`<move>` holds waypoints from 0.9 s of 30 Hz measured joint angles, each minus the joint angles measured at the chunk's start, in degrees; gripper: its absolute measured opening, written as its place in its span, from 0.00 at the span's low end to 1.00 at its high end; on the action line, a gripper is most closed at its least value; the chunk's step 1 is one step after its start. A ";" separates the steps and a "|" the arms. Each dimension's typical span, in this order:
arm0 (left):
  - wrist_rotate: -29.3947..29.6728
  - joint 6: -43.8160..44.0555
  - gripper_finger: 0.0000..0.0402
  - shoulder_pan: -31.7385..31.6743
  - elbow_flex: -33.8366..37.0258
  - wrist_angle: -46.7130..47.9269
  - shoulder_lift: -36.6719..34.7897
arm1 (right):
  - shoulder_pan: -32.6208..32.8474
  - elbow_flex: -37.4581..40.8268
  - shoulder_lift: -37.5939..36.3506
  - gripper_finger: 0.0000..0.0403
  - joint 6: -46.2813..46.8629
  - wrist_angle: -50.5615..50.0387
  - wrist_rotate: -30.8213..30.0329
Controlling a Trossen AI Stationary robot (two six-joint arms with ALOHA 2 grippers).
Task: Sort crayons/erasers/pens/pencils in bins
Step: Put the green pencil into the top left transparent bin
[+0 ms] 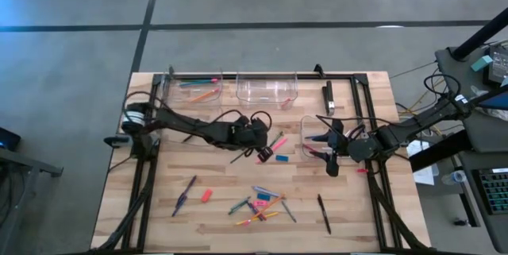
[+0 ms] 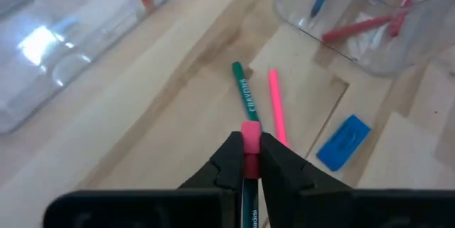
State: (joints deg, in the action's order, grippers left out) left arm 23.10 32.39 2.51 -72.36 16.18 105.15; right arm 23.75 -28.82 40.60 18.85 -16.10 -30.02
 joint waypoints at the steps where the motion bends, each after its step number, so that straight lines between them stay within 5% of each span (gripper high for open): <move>1: 0.01 -0.17 0.04 -0.01 0.04 0.52 -0.83 | 0.00 0.00 0.00 0.53 0.02 0.00 -0.02; 9: 1.23 -7.47 0.03 -1.44 -1.62 8.85 -11.47 | 0.00 0.02 0.00 0.53 0.07 0.11 0.00; 14: 8.21 -23.92 0.03 -5.33 -1.45 16.38 -19.22 | 0.00 0.04 0.05 0.53 0.13 0.17 -0.02; 19: 9.19 -38.46 0.06 -14.71 -0.35 24.24 -22.31 | 0.00 0.04 0.07 0.53 0.17 0.15 -0.02; 27: 9.02 -49.13 0.06 -31.46 4.37 27.78 -22.61 | 0.00 0.04 0.07 0.53 0.20 0.13 0.00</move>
State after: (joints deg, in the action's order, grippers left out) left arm 32.12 -16.75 -28.95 -67.99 43.97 82.54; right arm 23.75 -28.77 40.66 19.05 -15.97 -30.02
